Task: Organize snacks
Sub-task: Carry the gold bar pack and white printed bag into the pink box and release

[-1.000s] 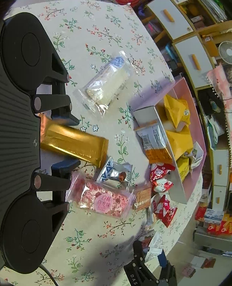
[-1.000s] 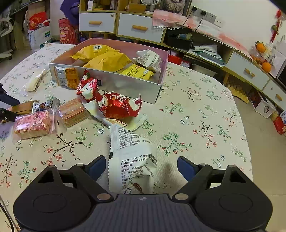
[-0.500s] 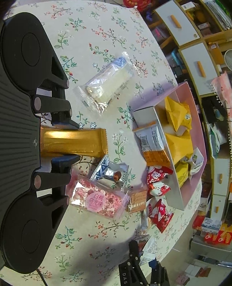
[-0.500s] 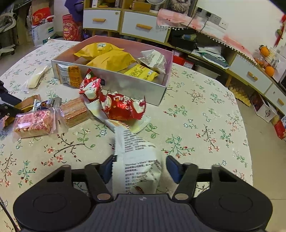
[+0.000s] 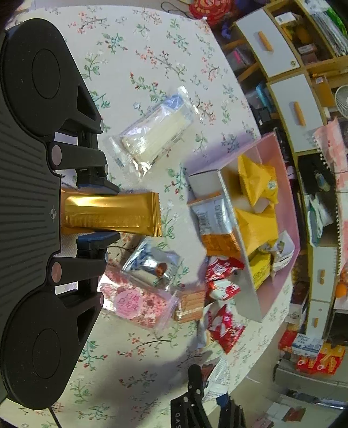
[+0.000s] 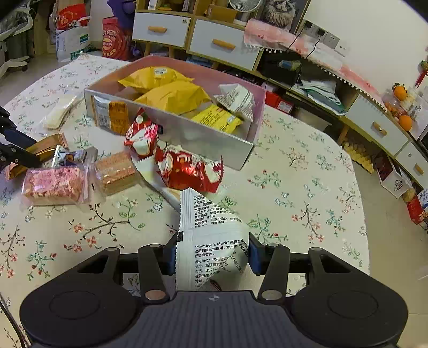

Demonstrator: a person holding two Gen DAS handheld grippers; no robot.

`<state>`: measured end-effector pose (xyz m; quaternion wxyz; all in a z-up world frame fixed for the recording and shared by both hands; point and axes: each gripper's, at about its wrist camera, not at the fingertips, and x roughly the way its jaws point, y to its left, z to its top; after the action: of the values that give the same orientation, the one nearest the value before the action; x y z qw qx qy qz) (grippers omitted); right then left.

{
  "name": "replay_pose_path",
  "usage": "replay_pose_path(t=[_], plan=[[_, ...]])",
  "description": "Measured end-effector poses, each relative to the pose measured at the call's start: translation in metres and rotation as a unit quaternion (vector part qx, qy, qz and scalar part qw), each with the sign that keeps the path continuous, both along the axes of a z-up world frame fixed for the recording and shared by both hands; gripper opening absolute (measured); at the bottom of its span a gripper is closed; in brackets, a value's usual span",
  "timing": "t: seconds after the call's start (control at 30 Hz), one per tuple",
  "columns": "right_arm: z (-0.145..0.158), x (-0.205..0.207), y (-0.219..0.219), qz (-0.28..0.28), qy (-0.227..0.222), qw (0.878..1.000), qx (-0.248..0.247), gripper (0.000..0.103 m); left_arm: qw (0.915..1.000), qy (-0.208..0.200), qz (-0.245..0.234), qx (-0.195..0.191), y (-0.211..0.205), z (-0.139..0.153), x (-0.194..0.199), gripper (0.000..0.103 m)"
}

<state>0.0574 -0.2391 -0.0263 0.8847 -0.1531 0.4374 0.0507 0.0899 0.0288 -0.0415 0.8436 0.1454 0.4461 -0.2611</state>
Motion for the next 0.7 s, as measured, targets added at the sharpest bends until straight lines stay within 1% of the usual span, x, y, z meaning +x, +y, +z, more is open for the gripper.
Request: replay_pose_path(t=[0.17, 0.33, 0.47, 0.7], plan=[[0.012, -0.001, -0.002, 0.001, -0.013, 1.000, 0.012, 0.022, 0.9998, -0.010, 0.014, -0.012, 0.005, 0.010, 0.004, 0.026], [0.021, 0.000, -0.001, -0.001, -0.026, 0.999, 0.021, 0.022, 0.9989, -0.035, 0.025, -0.018, 0.006, 0.025, 0.008, 0.026], [0.030, 0.006, -0.002, -0.009, -0.038, 0.999, 0.029, 0.022, 0.9977, -0.053, 0.030, -0.032, 0.002, 0.041, 0.012, 0.026], [0.051, 0.021, -0.002, -0.028, -0.066, 0.995, 0.071, 0.022, 0.9955, -0.067, 0.042, -0.052, -0.014, 0.058, 0.021, 0.026]])
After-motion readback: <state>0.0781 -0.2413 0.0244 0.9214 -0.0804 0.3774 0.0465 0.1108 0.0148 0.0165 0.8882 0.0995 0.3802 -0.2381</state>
